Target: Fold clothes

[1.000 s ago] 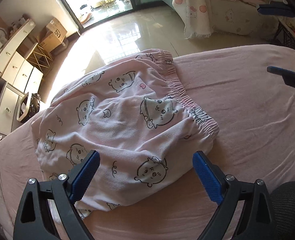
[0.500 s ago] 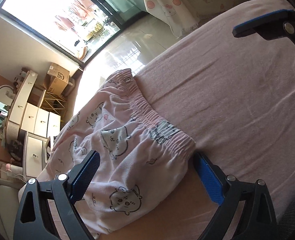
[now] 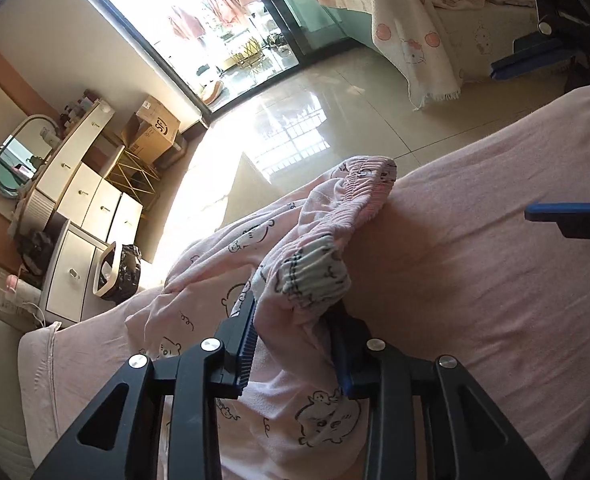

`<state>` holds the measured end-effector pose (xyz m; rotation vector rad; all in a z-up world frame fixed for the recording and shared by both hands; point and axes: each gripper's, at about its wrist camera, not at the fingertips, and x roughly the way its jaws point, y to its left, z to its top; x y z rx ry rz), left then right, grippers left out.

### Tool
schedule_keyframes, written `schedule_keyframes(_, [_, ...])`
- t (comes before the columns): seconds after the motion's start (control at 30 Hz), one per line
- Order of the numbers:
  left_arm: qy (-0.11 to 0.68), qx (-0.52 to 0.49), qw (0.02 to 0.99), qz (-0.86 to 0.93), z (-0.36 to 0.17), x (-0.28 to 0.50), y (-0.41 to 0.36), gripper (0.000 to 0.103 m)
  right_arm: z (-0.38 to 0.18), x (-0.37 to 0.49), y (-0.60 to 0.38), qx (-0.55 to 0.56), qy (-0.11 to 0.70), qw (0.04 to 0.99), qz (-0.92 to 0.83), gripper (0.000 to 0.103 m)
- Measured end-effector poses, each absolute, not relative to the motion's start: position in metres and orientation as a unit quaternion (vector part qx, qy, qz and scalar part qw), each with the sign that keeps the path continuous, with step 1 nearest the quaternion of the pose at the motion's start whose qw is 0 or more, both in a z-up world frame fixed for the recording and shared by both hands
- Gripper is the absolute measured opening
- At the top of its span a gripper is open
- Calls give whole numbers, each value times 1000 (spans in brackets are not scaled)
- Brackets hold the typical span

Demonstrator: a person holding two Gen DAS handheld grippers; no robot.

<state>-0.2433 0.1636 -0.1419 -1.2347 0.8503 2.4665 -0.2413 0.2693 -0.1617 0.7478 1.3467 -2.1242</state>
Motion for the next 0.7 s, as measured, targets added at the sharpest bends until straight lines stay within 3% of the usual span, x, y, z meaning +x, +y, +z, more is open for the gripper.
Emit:
schedule_keyframes(0.37, [175, -438, 175, 864, -125, -258, 119, 30, -197, -270, 230, 210, 546, 255, -770, 70])
schedule_keyframes(0.7, [153, -451, 183, 860, -128, -266, 109, 30, -222, -285, 201, 136, 602, 235, -751, 69])
